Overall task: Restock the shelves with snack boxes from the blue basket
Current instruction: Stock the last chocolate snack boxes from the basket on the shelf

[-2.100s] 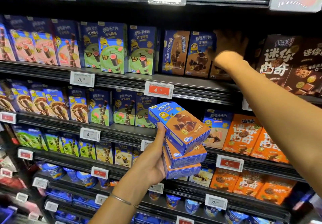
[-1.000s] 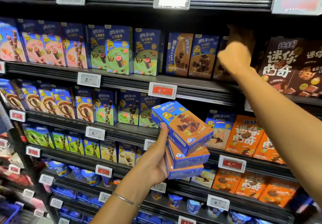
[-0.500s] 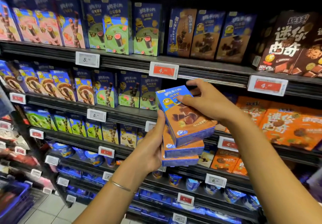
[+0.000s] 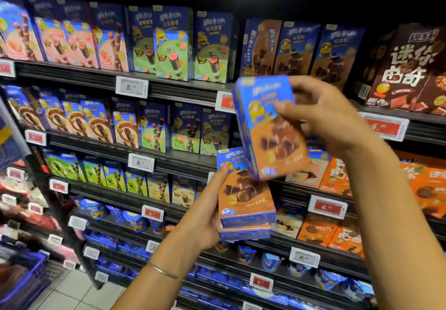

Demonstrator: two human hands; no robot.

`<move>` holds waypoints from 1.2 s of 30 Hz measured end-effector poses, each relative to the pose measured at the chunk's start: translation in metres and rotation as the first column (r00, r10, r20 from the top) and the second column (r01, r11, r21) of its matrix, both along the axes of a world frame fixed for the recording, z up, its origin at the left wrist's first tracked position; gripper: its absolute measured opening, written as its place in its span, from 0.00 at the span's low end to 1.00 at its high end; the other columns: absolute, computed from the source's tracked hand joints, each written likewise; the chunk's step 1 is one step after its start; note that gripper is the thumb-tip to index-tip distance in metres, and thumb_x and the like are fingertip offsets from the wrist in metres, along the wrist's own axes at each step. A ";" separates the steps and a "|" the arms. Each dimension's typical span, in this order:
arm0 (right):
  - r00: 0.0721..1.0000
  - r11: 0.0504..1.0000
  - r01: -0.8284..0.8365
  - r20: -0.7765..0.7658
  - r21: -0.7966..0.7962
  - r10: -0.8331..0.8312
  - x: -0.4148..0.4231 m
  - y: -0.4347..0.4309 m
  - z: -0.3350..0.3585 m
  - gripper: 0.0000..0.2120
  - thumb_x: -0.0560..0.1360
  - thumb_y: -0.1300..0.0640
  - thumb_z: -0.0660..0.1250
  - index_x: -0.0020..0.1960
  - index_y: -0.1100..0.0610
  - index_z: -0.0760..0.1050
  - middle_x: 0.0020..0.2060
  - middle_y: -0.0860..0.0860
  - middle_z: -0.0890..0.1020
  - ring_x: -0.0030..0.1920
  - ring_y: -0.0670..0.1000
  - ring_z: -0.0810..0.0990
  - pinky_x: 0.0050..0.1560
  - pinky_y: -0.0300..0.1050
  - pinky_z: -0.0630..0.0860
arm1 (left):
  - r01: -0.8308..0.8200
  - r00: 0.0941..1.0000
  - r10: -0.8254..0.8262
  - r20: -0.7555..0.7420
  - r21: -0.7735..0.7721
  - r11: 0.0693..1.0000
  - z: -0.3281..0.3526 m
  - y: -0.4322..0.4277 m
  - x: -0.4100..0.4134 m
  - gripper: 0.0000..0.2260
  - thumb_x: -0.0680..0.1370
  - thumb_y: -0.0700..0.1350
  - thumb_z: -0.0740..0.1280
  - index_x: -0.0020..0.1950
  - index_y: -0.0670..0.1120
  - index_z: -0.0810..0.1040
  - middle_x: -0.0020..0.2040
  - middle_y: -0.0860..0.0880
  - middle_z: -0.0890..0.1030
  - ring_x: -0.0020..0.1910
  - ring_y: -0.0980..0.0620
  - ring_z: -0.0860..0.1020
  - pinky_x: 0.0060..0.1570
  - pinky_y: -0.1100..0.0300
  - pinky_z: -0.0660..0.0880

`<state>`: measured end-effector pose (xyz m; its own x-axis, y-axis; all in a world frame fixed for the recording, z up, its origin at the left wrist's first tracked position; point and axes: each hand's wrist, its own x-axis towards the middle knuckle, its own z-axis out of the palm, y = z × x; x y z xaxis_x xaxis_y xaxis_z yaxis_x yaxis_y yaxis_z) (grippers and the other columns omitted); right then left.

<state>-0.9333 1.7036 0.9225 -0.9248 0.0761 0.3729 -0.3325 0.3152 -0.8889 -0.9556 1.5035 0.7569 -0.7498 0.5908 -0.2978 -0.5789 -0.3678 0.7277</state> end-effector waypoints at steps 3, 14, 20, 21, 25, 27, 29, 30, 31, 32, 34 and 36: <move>0.969 0.983 0.140 -0.190 -0.118 -0.161 -0.021 0.010 0.034 0.20 0.73 0.56 0.75 0.64 0.52 0.76 0.52 0.49 0.87 0.48 0.49 0.88 0.36 0.42 0.82 | -0.030 1.000 0.030 -0.008 0.003 1.000 0.003 -0.005 -0.003 0.27 0.72 0.65 0.74 0.62 0.48 0.86 0.63 0.40 0.84 0.61 0.39 0.84 0.63 0.36 0.78; 0.706 0.717 0.693 -0.274 0.075 -0.654 -0.158 0.007 0.055 0.16 0.74 0.55 0.71 0.58 0.61 0.74 0.57 0.58 0.79 0.53 0.56 0.78 0.46 0.42 0.70 | -0.084 0.995 0.083 -0.054 -0.019 0.996 0.017 -0.020 -0.004 0.22 0.74 0.62 0.74 0.60 0.48 0.87 0.62 0.40 0.85 0.62 0.38 0.83 0.67 0.36 0.76; 0.656 0.635 0.754 -0.200 0.167 -0.727 -0.170 -0.003 0.056 0.15 0.77 0.56 0.68 0.61 0.60 0.77 0.61 0.59 0.81 0.60 0.61 0.80 0.50 0.46 0.73 | -0.133 0.987 0.129 -0.094 -0.036 0.990 0.028 -0.031 -0.005 0.23 0.74 0.62 0.73 0.62 0.48 0.86 0.61 0.40 0.85 0.61 0.38 0.84 0.68 0.35 0.75; 0.654 0.631 0.756 -0.184 0.174 -0.734 -0.172 -0.005 0.056 0.15 0.77 0.56 0.67 0.62 0.60 0.77 0.62 0.59 0.81 0.61 0.61 0.80 0.51 0.46 0.74 | -0.135 0.987 0.130 -0.098 -0.039 0.990 0.028 -0.033 -0.004 0.23 0.75 0.62 0.73 0.62 0.48 0.86 0.61 0.40 0.85 0.61 0.38 0.83 0.68 0.35 0.75; 0.646 0.621 0.762 -0.148 0.183 -0.749 -0.175 -0.012 0.058 0.15 0.79 0.56 0.67 0.63 0.61 0.76 0.62 0.59 0.80 0.61 0.60 0.80 0.51 0.45 0.73 | -0.127 0.987 0.121 -0.106 -0.043 0.991 0.029 -0.037 -0.001 0.22 0.75 0.62 0.72 0.61 0.48 0.87 0.62 0.41 0.85 0.61 0.38 0.84 0.67 0.36 0.76; 0.639 0.616 0.768 -0.150 0.174 -0.754 -0.176 -0.014 0.057 0.15 0.79 0.56 0.67 0.64 0.61 0.76 0.63 0.59 0.80 0.61 0.60 0.80 0.51 0.44 0.72 | -0.133 0.986 0.128 -0.107 -0.044 0.990 0.030 -0.039 0.000 0.22 0.74 0.63 0.73 0.60 0.49 0.87 0.61 0.41 0.85 0.60 0.39 0.84 0.65 0.37 0.78; 0.640 0.623 0.768 -0.162 0.148 -0.751 -0.176 -0.015 0.055 0.15 0.78 0.57 0.67 0.63 0.60 0.76 0.62 0.58 0.80 0.60 0.59 0.80 0.50 0.44 0.71 | -0.134 0.986 0.129 -0.105 -0.044 0.990 0.030 -0.040 0.000 0.22 0.74 0.63 0.72 0.60 0.49 0.87 0.61 0.41 0.85 0.60 0.39 0.84 0.63 0.37 0.79; 0.646 0.633 0.763 -0.170 0.132 -0.744 -0.176 -0.015 0.053 0.15 0.78 0.58 0.67 0.64 0.60 0.76 0.61 0.58 0.81 0.59 0.58 0.81 0.49 0.44 0.72 | -0.132 0.987 0.128 -0.102 -0.039 0.990 0.030 -0.040 0.000 0.22 0.74 0.63 0.72 0.60 0.48 0.87 0.61 0.41 0.85 0.59 0.39 0.85 0.63 0.38 0.79; 0.659 0.649 0.752 -0.178 0.116 -0.731 -0.176 -0.014 0.051 0.15 0.78 0.58 0.68 0.64 0.60 0.76 0.59 0.57 0.81 0.56 0.57 0.81 0.48 0.43 0.71 | -0.132 0.987 0.128 -0.096 -0.030 0.991 0.029 -0.041 0.000 0.22 0.74 0.62 0.72 0.60 0.48 0.87 0.61 0.40 0.85 0.59 0.39 0.85 0.62 0.38 0.80; 0.674 0.668 0.737 -0.180 0.100 -0.716 -0.176 -0.013 0.050 0.15 0.78 0.58 0.68 0.63 0.60 0.76 0.57 0.56 0.81 0.54 0.55 0.80 0.46 0.42 0.70 | -0.136 0.987 0.133 -0.090 -0.019 0.991 0.029 -0.041 0.000 0.22 0.74 0.62 0.72 0.60 0.47 0.87 0.61 0.40 0.85 0.59 0.38 0.84 0.62 0.38 0.80; 0.680 0.685 0.727 -0.185 0.047 -0.709 -0.169 -0.011 0.049 0.15 0.77 0.55 0.69 0.61 0.60 0.76 0.56 0.56 0.80 0.54 0.56 0.80 0.45 0.41 0.69 | -0.149 0.984 0.149 -0.094 0.001 0.989 0.029 -0.042 -0.001 0.25 0.74 0.61 0.72 0.63 0.45 0.86 0.63 0.38 0.84 0.62 0.36 0.83 0.66 0.37 0.76; 0.670 0.694 0.720 -0.238 -0.023 -0.703 -0.152 -0.010 0.045 0.17 0.76 0.50 0.71 0.59 0.59 0.74 0.57 0.55 0.79 0.53 0.54 0.78 0.47 0.42 0.70 | -0.174 0.977 0.176 -0.118 0.024 0.984 0.029 -0.042 -0.002 0.27 0.73 0.61 0.73 0.64 0.44 0.85 0.63 0.38 0.84 0.62 0.36 0.82 0.67 0.36 0.76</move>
<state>-1.0849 1.6934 0.9679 -0.4970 0.6449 0.5806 -0.1571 0.5912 -0.7911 -0.9571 1.4620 0.7864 -0.8715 0.4507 -0.1934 -0.4143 -0.4656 0.7820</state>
